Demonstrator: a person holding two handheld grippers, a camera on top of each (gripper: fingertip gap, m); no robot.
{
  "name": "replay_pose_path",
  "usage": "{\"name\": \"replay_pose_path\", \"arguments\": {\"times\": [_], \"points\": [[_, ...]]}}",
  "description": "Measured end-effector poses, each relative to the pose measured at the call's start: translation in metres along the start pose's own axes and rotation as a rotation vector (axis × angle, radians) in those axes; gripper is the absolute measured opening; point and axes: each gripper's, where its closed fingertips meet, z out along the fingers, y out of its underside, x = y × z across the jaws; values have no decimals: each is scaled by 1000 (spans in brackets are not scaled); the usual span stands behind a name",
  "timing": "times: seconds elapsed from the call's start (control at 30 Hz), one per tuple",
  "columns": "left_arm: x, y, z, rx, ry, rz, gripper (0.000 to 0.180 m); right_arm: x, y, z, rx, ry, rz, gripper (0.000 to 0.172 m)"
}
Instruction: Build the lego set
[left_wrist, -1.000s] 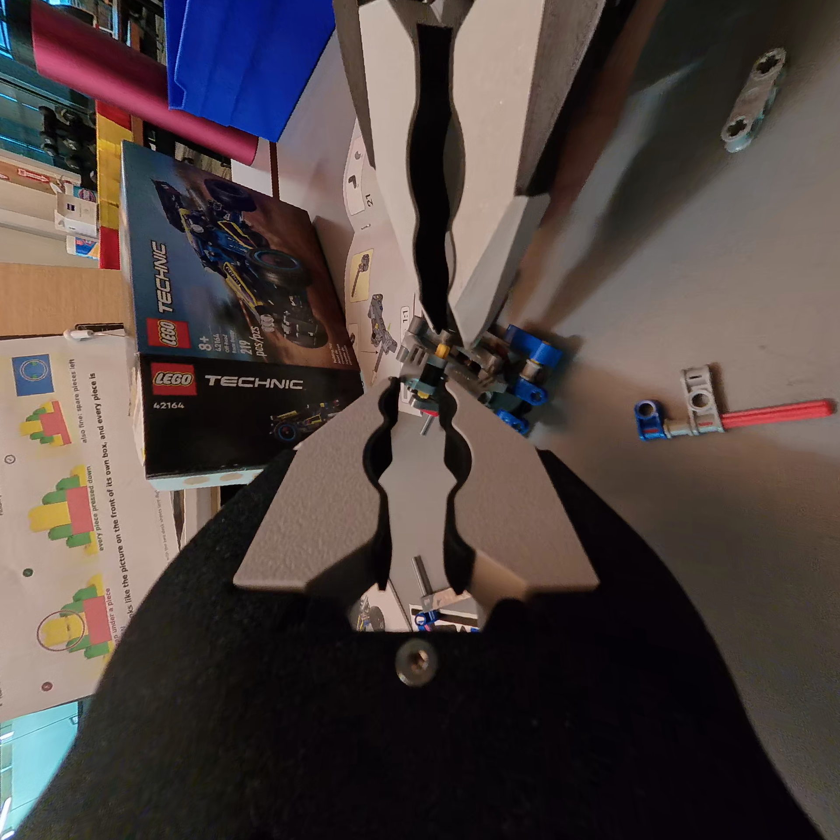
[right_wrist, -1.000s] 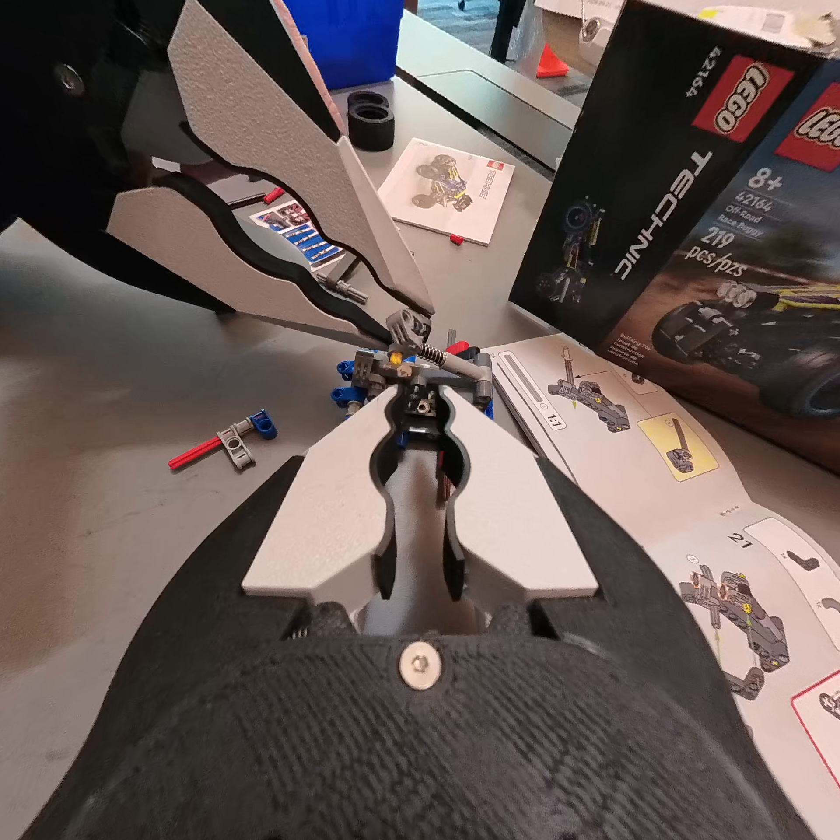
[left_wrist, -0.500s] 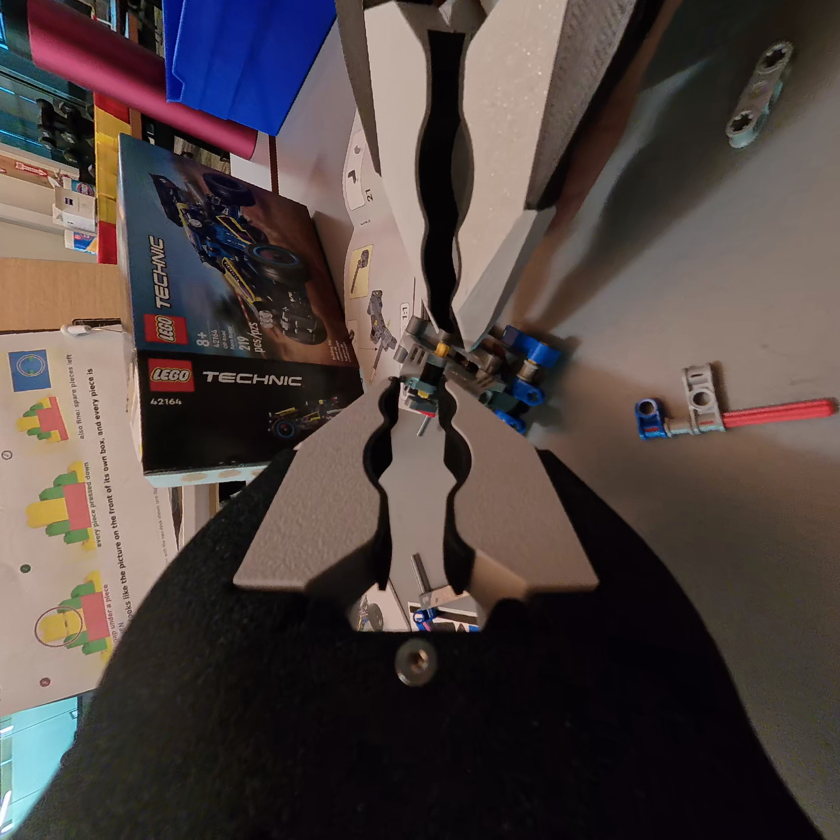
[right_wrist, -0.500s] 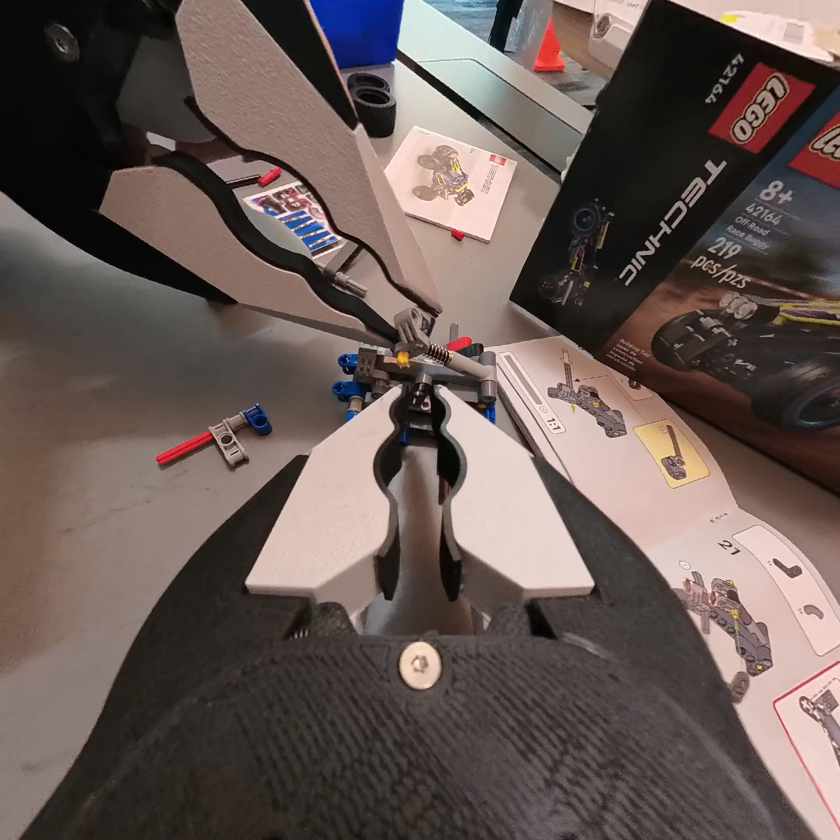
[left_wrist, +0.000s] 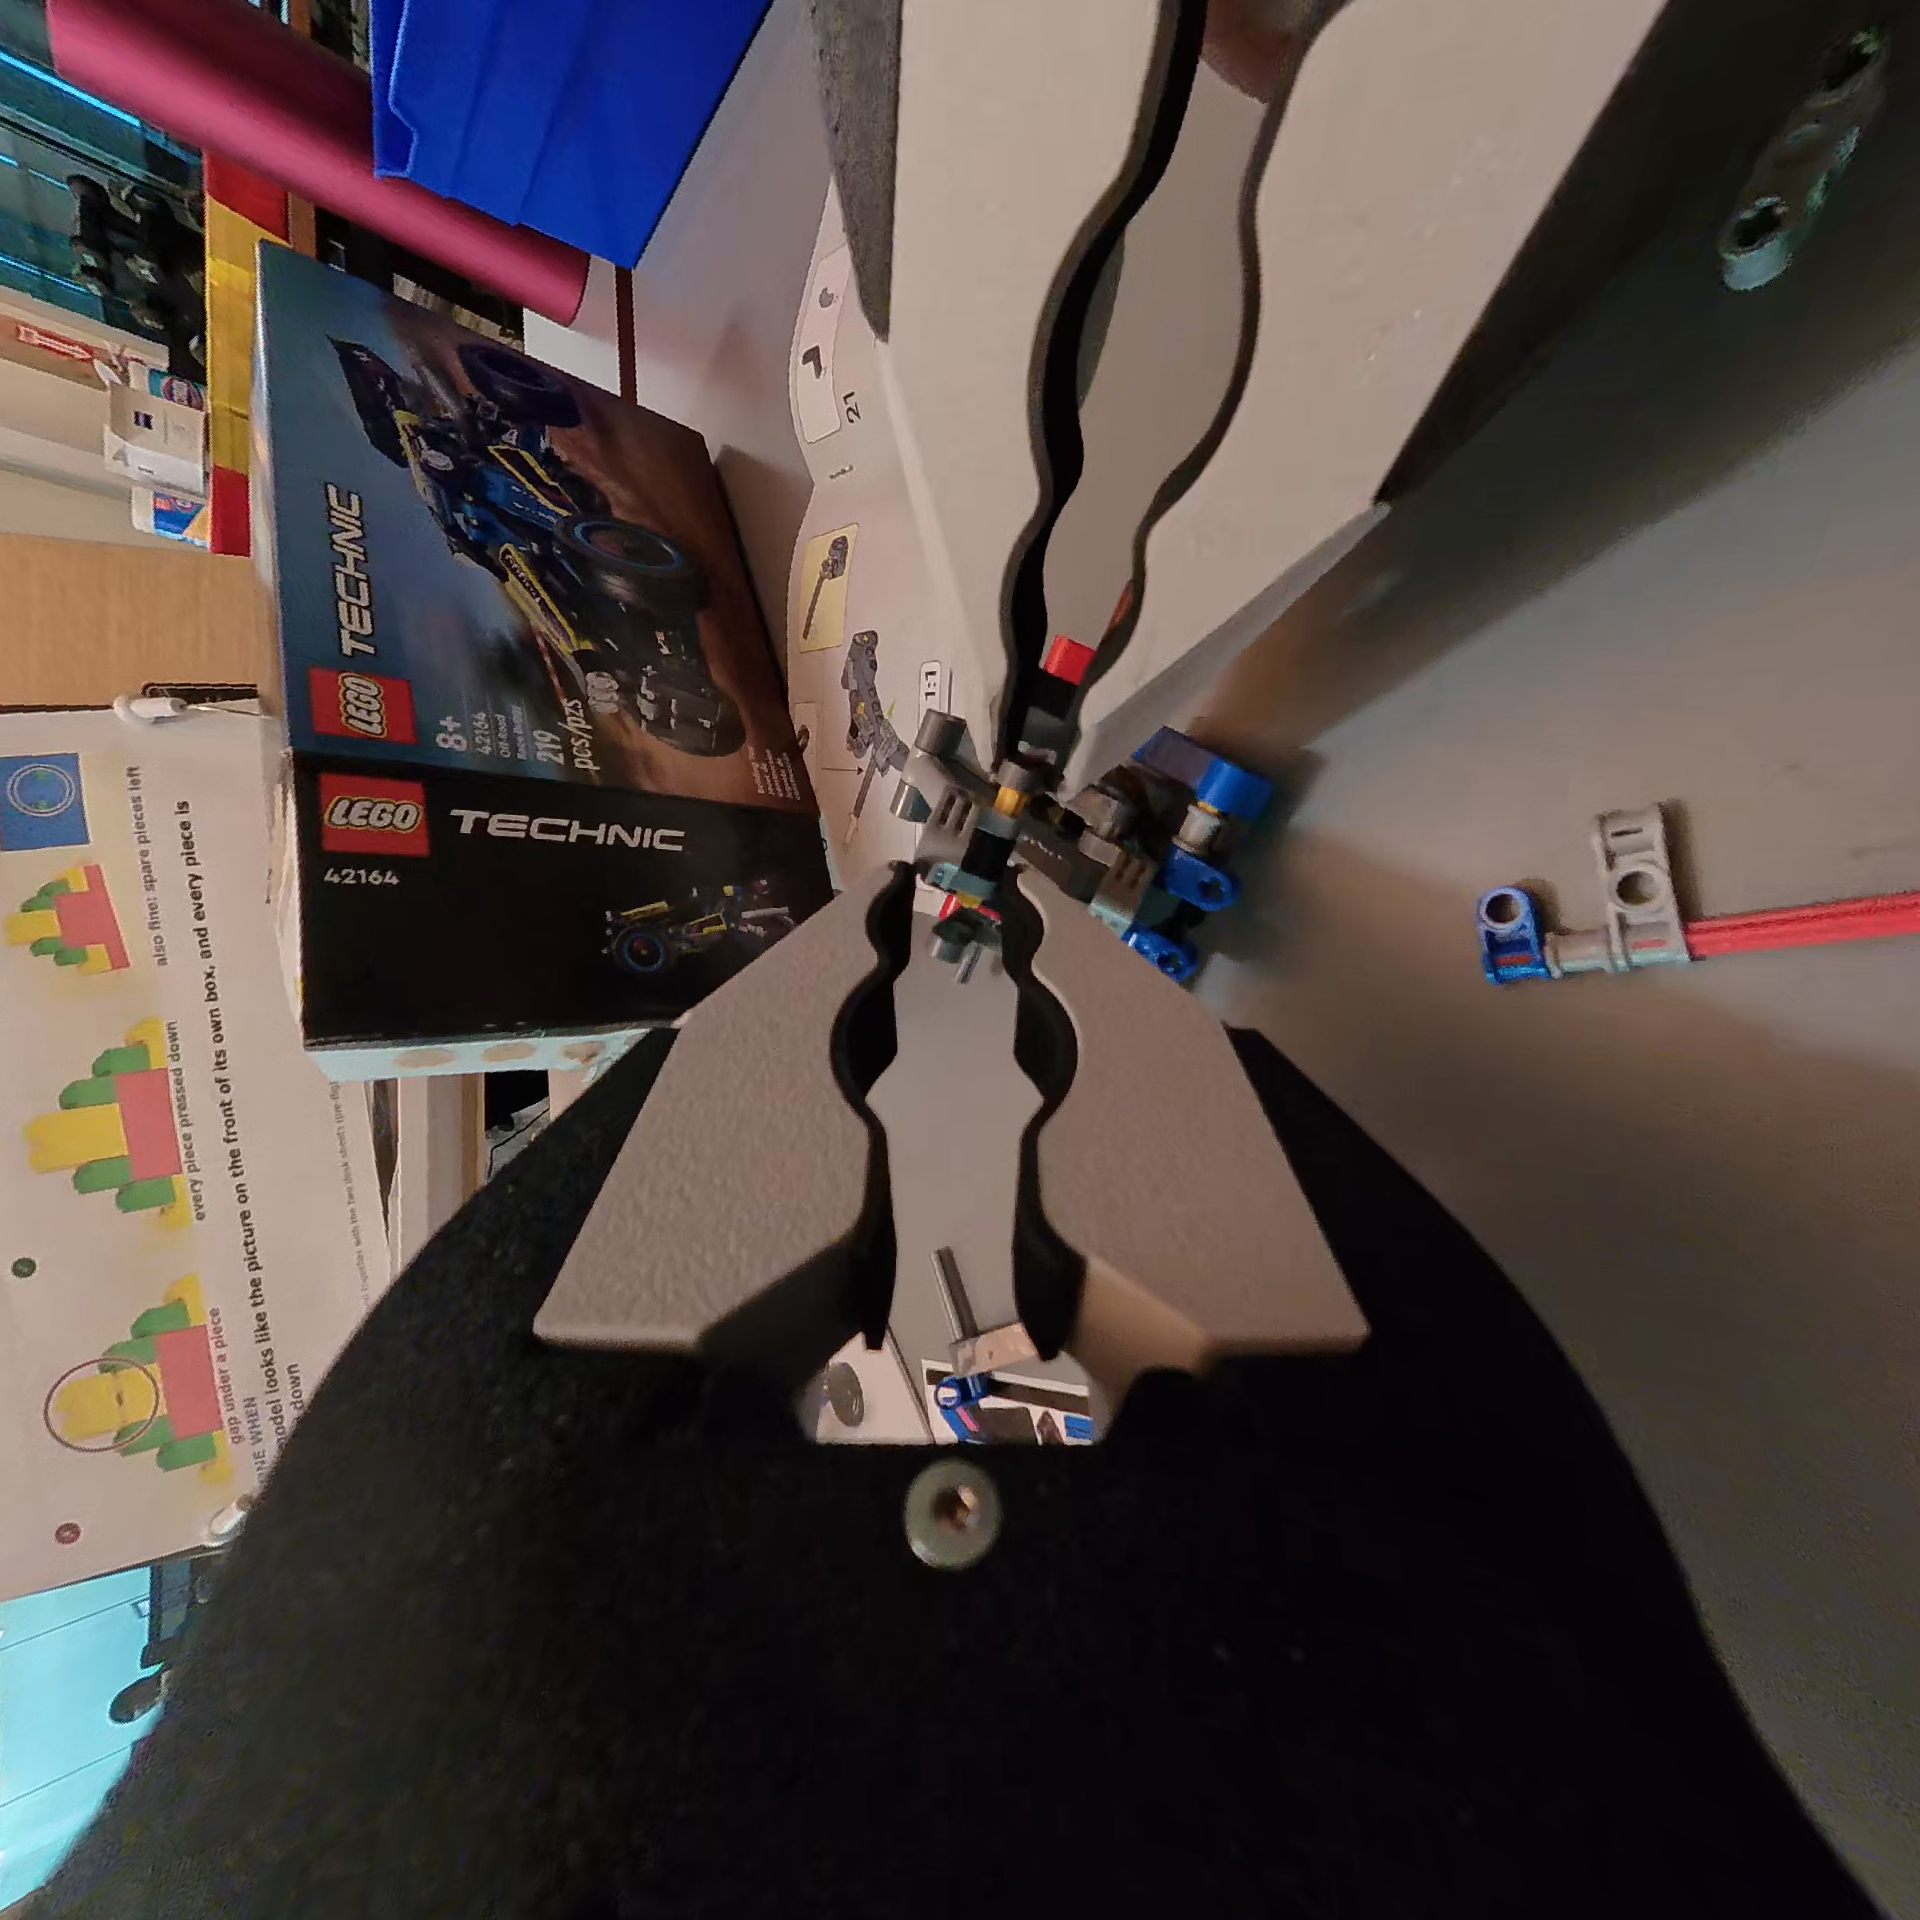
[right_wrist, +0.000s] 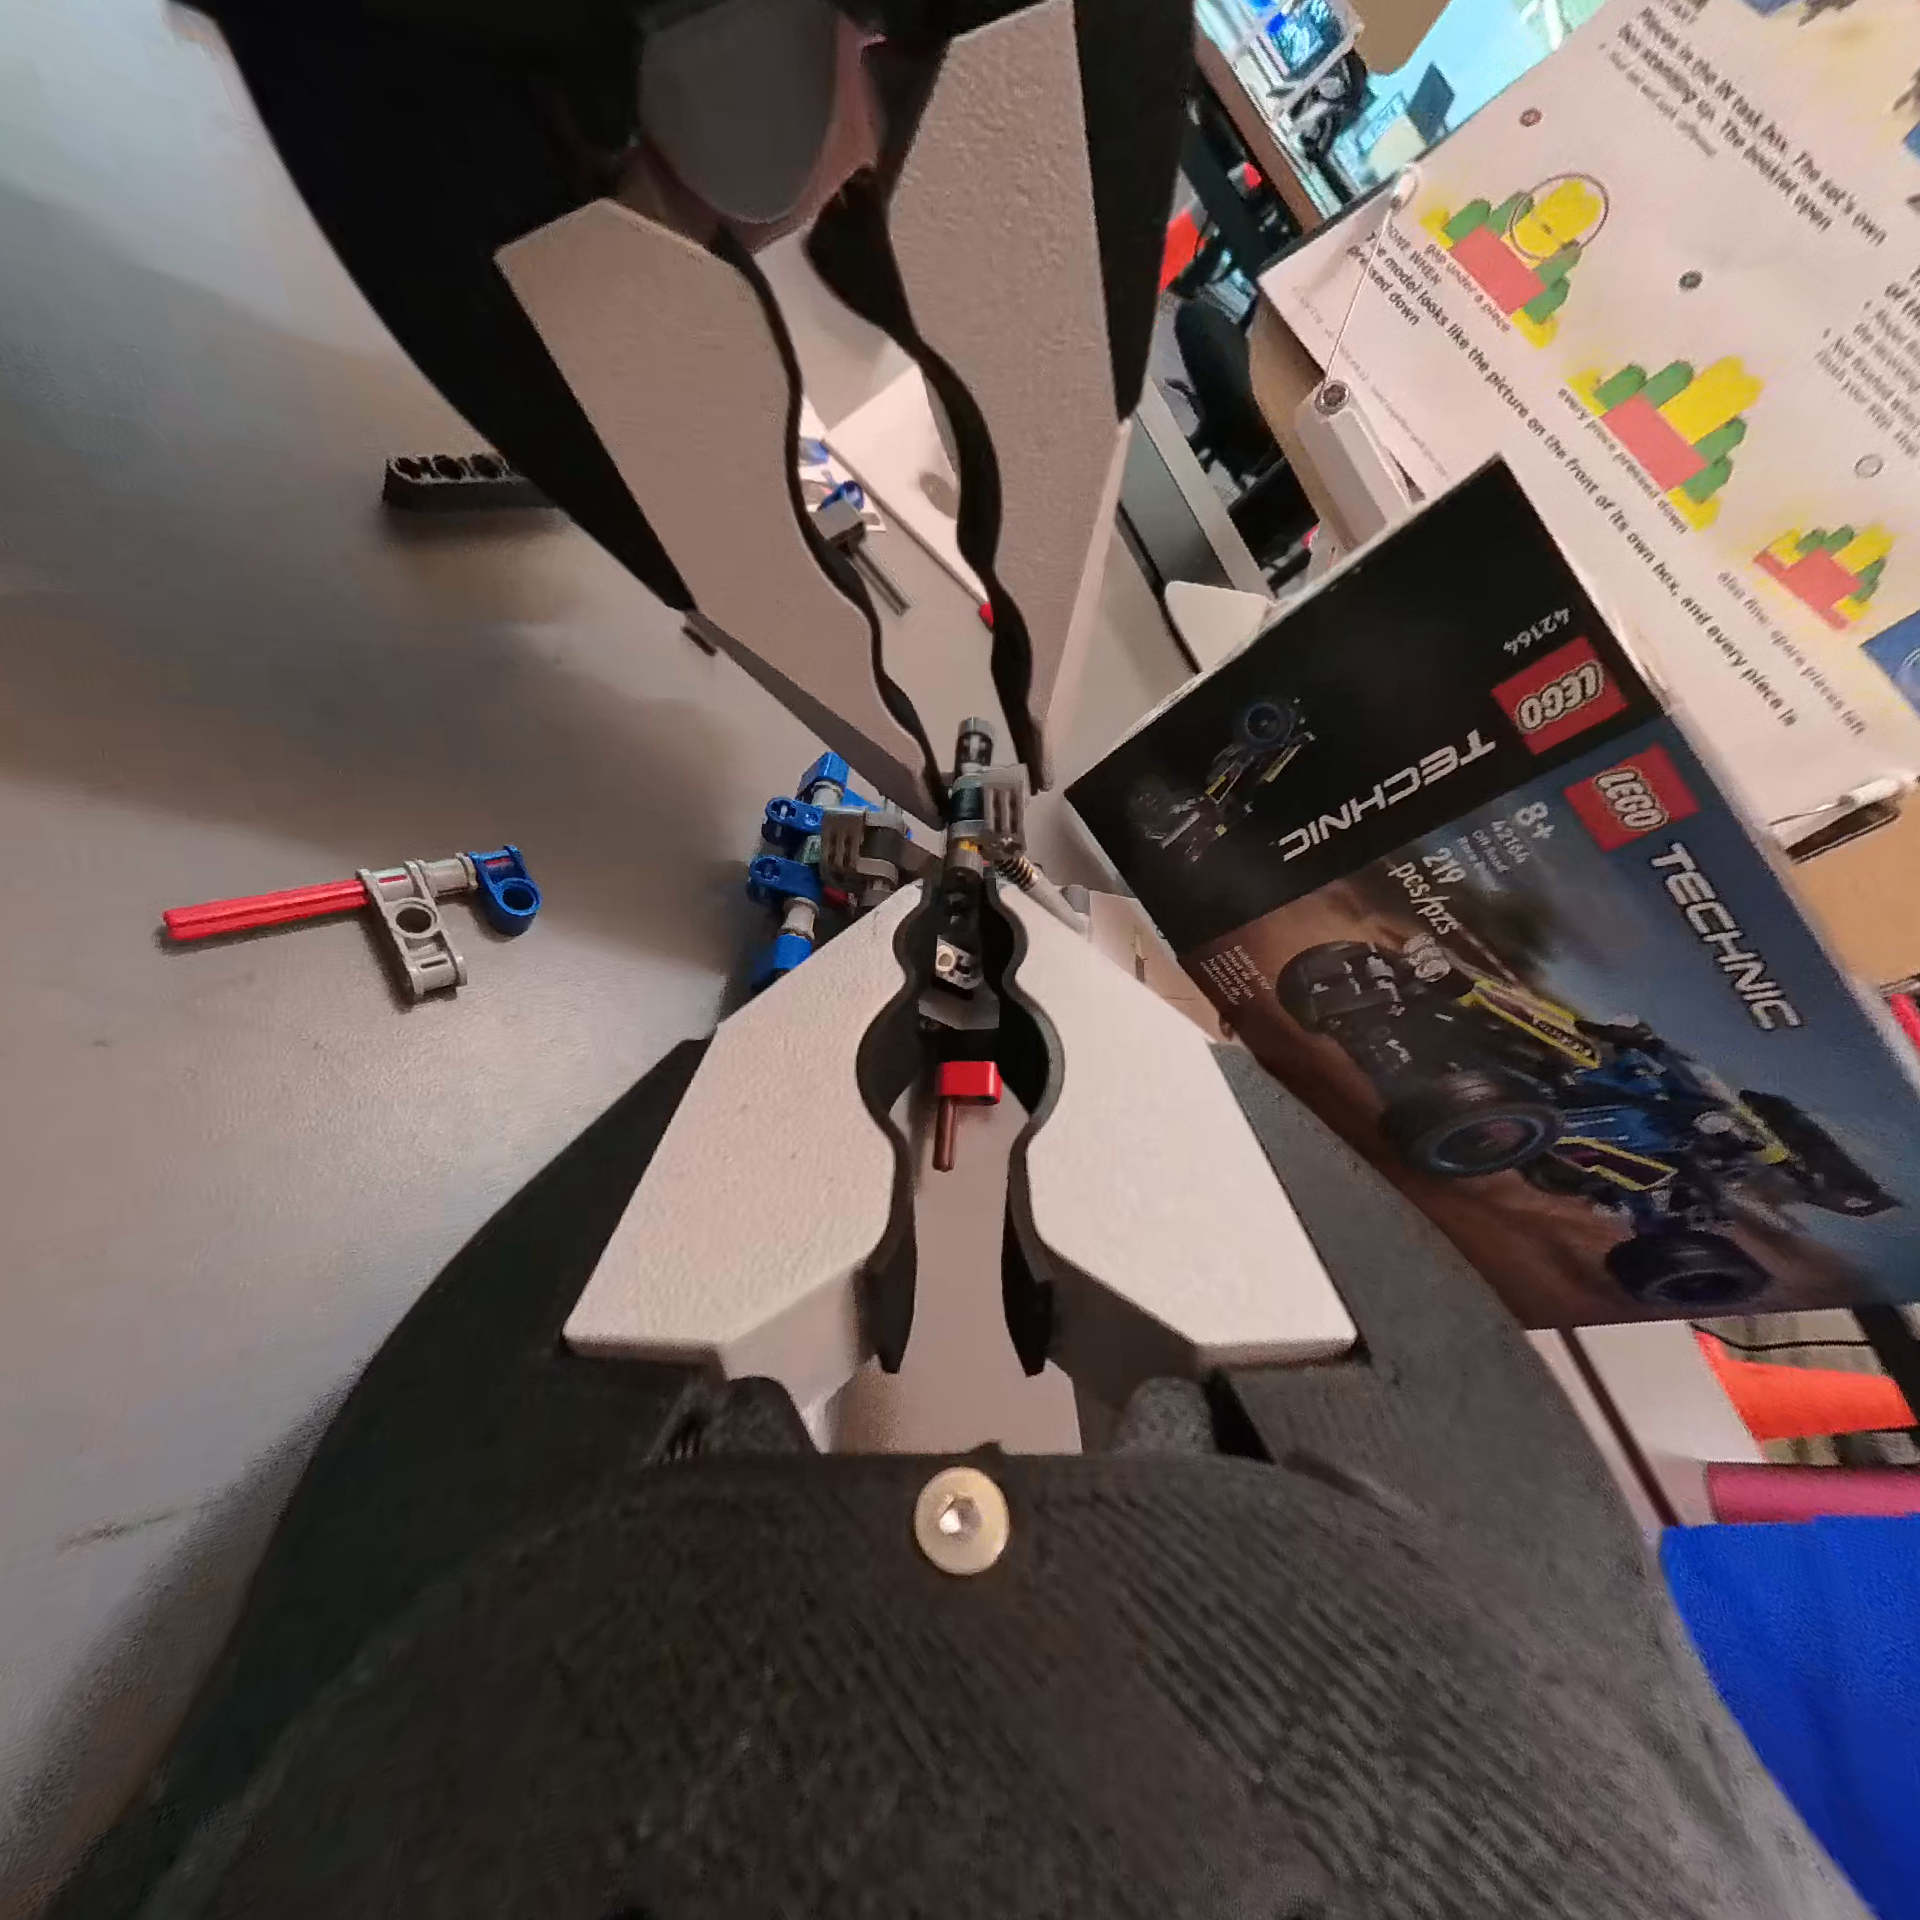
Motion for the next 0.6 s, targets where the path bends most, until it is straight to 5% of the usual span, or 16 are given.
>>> {"name": "replay_pose_path", "arguments": {"times": [0.6], "points": [[0,2,0,40,12,-42,12,4,1,4,-7,63,-118,5]]}}
